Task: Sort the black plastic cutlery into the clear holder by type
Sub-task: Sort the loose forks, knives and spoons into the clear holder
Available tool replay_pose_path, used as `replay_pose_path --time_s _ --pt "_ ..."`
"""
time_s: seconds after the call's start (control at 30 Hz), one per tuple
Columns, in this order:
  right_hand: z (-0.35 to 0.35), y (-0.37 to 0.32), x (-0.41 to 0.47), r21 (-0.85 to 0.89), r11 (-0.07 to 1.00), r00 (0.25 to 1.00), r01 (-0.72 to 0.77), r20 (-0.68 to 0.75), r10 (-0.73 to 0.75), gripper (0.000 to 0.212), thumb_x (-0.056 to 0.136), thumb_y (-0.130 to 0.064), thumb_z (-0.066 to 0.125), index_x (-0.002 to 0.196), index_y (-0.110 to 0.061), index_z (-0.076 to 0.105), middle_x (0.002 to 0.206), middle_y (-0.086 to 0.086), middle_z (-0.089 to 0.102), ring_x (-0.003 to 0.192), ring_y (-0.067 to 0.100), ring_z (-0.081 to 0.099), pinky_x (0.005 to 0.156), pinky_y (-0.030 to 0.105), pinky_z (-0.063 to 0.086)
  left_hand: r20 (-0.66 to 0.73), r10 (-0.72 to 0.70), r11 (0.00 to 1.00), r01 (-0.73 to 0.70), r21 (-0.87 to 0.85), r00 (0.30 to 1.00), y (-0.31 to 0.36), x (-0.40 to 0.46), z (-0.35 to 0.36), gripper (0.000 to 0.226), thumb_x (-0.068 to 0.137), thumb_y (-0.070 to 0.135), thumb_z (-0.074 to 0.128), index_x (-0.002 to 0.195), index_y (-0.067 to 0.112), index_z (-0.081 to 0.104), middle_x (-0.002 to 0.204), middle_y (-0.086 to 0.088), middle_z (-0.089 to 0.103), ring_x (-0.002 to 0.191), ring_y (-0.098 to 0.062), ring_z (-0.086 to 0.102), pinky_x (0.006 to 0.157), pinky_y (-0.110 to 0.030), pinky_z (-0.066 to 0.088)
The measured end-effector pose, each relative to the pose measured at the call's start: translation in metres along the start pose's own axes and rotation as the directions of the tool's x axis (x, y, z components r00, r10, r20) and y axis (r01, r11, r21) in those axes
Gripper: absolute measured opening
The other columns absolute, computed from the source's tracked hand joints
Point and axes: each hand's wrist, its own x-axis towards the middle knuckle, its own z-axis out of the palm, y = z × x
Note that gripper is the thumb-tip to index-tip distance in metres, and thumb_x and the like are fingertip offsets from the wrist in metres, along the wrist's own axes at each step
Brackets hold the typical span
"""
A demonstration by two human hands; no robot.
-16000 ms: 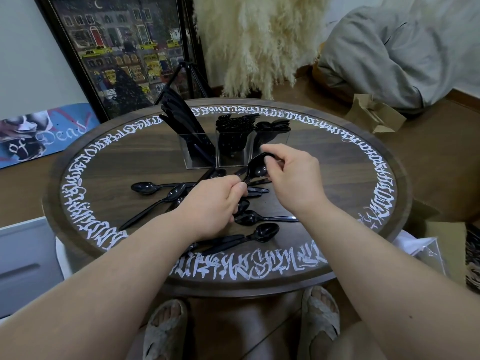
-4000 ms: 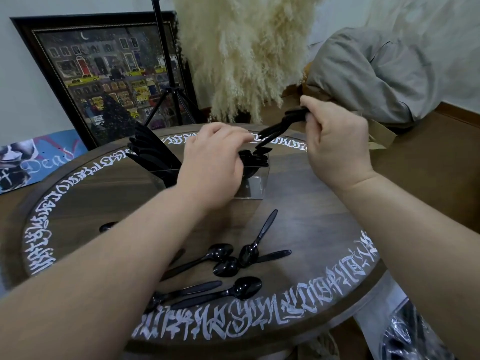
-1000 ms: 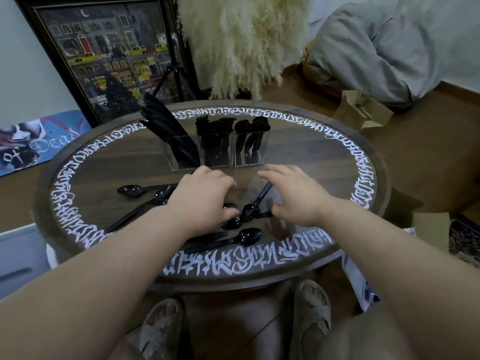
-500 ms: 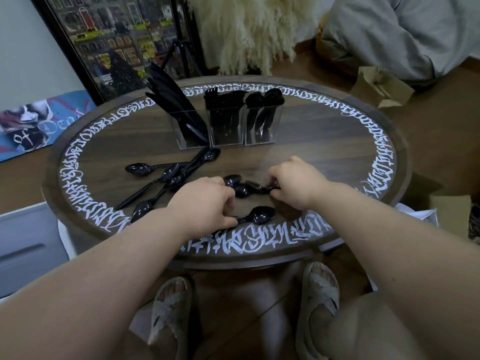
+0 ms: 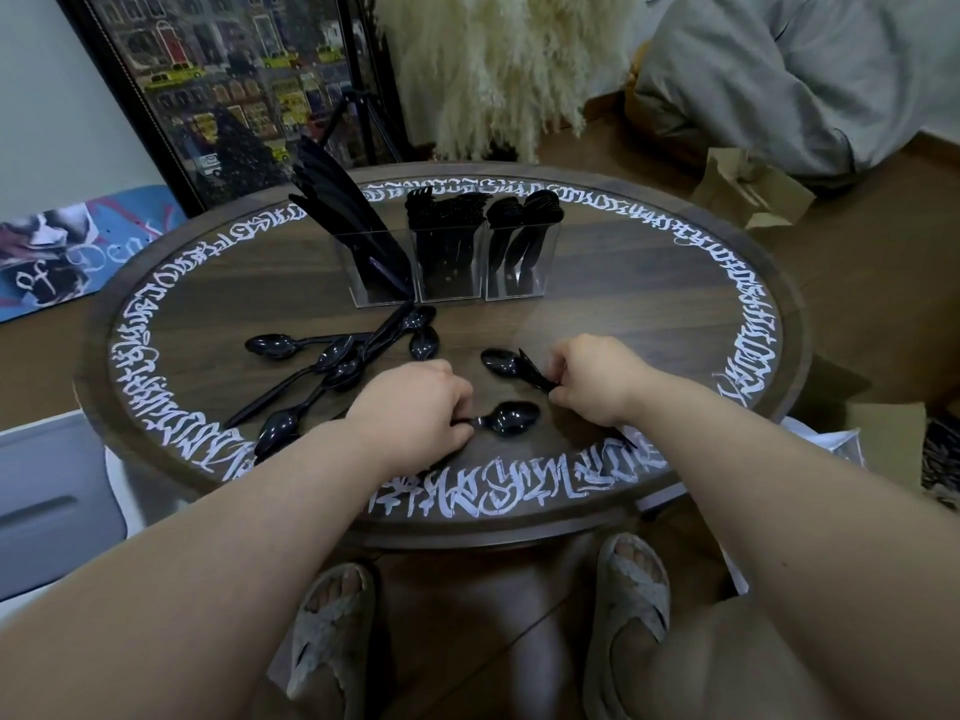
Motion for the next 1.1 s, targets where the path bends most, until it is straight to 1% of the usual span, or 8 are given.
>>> replay_pose_path --time_s 0.2,0.4,0.5,0.57,0.7,0.9,1.0,1.1 --pt "-0.003 -0.002 0.0 -0.014 0.999 0.998 -0.032 0.062 0.032 0.021 0.09 -0.02 0.061 0.106 -0.008 0.067 0.104 0.011 0.066 0.099 0.027 0.059 0.083 0.032 0.05 -0.152 -0.137 0.985 0.119 -0.122 0.979 -0.011 0.003 -0.008 0.016 0.093 0.034 0.054 0.086 0.023 0.046 0.075 0.009 0.05 0.077 -0.019 0.052 0.066 -0.03 0.038" --pt "-0.004 -0.001 0.001 0.03 0.998 0.998 -0.059 0.023 0.058 0.014 0.085 -0.022 0.067 0.092 -0.014 0.058 0.089 0.002 0.057 0.087 0.023 0.055 0.067 0.024 0.038 -0.206 -0.231 0.961 0.19 -0.2 0.951 -0.013 0.001 -0.013 0.022 0.098 0.031 0.047 0.116 0.022 0.056 0.1 -0.004 0.067 0.096 -0.028 0.06 0.08 -0.035 0.048" --pt "-0.003 0.0 0.002 0.16 0.983 0.994 -0.088 -0.044 0.096 0.017 0.083 -0.018 0.07 0.097 -0.009 0.067 0.092 0.006 0.066 0.09 0.025 0.061 0.073 0.029 0.048 -0.223 -0.285 0.943 0.232 -0.238 0.932 -0.015 0.004 -0.012 0.023 0.1 0.028 0.042 0.108 0.016 0.06 0.091 -0.006 0.066 0.09 -0.03 0.059 0.074 -0.035 0.045" --pt "-0.002 -0.003 0.001 0.399 0.912 0.989 -0.094 -0.071 0.133 0.01 0.081 -0.015 0.073 0.088 -0.01 0.069 0.082 0.005 0.066 0.079 0.023 0.062 0.071 0.032 0.051 -0.229 -0.334 0.916 0.257 -0.309 0.914 -0.014 0.006 -0.013 0.027 0.101 0.026 0.039 0.095 0.011 0.06 0.08 -0.005 0.063 0.081 -0.027 0.056 0.067 -0.033 0.038" --pt "-0.003 -0.018 0.0 0.809 0.583 0.984 -0.074 -0.036 0.175 0.017 0.082 -0.007 0.072 0.071 -0.008 0.059 0.061 0.004 0.057 0.052 0.015 0.054 0.052 0.026 0.05 -0.186 -0.388 0.857 0.279 -0.433 0.903 -0.007 0.011 -0.016 0.034 0.101 0.029 0.038 0.093 0.005 0.062 0.079 -0.008 0.063 0.078 -0.024 0.053 0.064 -0.031 0.033" --pt "-0.006 -0.037 0.003 0.917 0.392 0.991 -0.07 0.021 0.129 0.013 0.088 -0.008 0.066 0.079 -0.005 0.059 0.06 0.007 0.058 0.042 0.009 0.052 0.047 0.024 0.05 -0.116 -0.323 0.801 0.206 -0.562 0.939 0.012 0.016 -0.02 0.033 0.099 0.03 0.043 0.086 0.004 0.06 0.073 -0.005 0.058 0.074 -0.023 0.053 0.062 -0.031 0.032" --pt "-0.005 -0.041 0.005 0.92 0.387 0.996 -0.057 0.026 0.085 0.013 0.091 -0.009 0.063 0.078 -0.007 0.061 0.063 0.006 0.058 0.042 0.008 0.052 0.046 0.023 0.049 -0.1 -0.274 0.817 0.176 -0.55 0.957 0.015 0.016 -0.02 0.025 0.098 0.024 0.045 0.086 0.006 0.058 0.07 0.003 0.052 0.073 -0.02 0.048 0.06 -0.029 0.026" --pt "-0.004 -0.042 0.006 0.92 0.389 0.998 -0.057 0.04 0.053 0.018 0.094 -0.012 0.057 0.077 -0.008 0.062 0.066 0.006 0.06 0.045 0.008 0.052 0.046 0.021 0.047 -0.097 -0.268 0.822 0.175 -0.542 0.958 0.01 0.016 -0.02 0.018 0.098 0.024 0.046 0.092 0.013 0.059 0.076 0.005 0.056 0.077 -0.018 0.05 0.067 -0.03 0.035"
